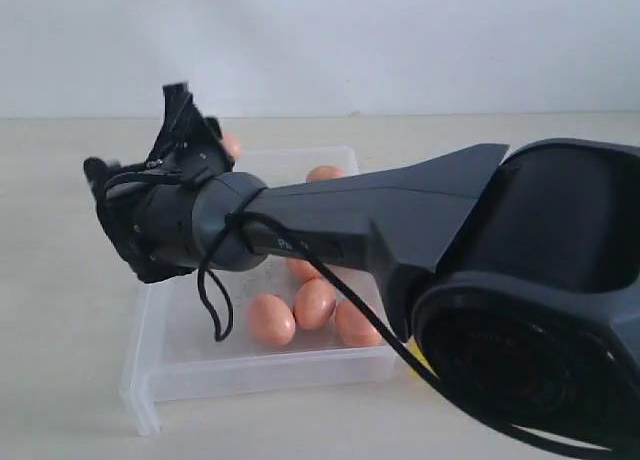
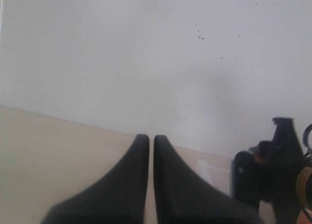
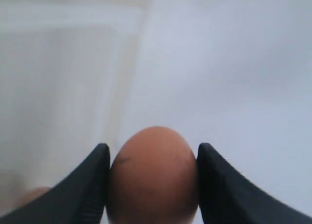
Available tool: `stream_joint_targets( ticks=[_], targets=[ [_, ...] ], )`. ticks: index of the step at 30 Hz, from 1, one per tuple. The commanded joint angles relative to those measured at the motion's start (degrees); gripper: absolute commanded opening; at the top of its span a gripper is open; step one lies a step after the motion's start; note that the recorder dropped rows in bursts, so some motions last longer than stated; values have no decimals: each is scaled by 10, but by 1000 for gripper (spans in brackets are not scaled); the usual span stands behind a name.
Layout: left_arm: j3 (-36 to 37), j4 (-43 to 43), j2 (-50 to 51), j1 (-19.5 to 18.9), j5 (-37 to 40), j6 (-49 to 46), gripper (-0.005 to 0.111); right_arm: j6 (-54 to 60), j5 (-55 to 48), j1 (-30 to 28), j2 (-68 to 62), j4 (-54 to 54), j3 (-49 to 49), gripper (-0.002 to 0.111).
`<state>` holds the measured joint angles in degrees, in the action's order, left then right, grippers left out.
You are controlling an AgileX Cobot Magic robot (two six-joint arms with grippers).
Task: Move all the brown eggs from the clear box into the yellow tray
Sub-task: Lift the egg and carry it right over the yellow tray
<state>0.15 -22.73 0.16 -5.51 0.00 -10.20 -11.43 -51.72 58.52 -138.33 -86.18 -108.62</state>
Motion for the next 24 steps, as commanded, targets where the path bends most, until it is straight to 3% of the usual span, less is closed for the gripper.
stream_joint_targets(
  ticks=[1,6,14,21,24],
  targets=[
    [-2,-2,-2,3,0,-4,4,-213,-182,-9,18,-117,0,0],
    [-2,-2,-2,3,0,-4,4,-423,-151,-19,95,-61,68,0],
    [-2,-2,-2,3,0,-4,4,-759,-66,-20,262,-138,386,0],
    [-2,-2,-2,3,0,-4,4,-1012,6,-96,388,-138,625,0],
    [-2,-2,-2,3,0,-4,4,-1040,54,-142,419,-138,682,0]
  ],
)
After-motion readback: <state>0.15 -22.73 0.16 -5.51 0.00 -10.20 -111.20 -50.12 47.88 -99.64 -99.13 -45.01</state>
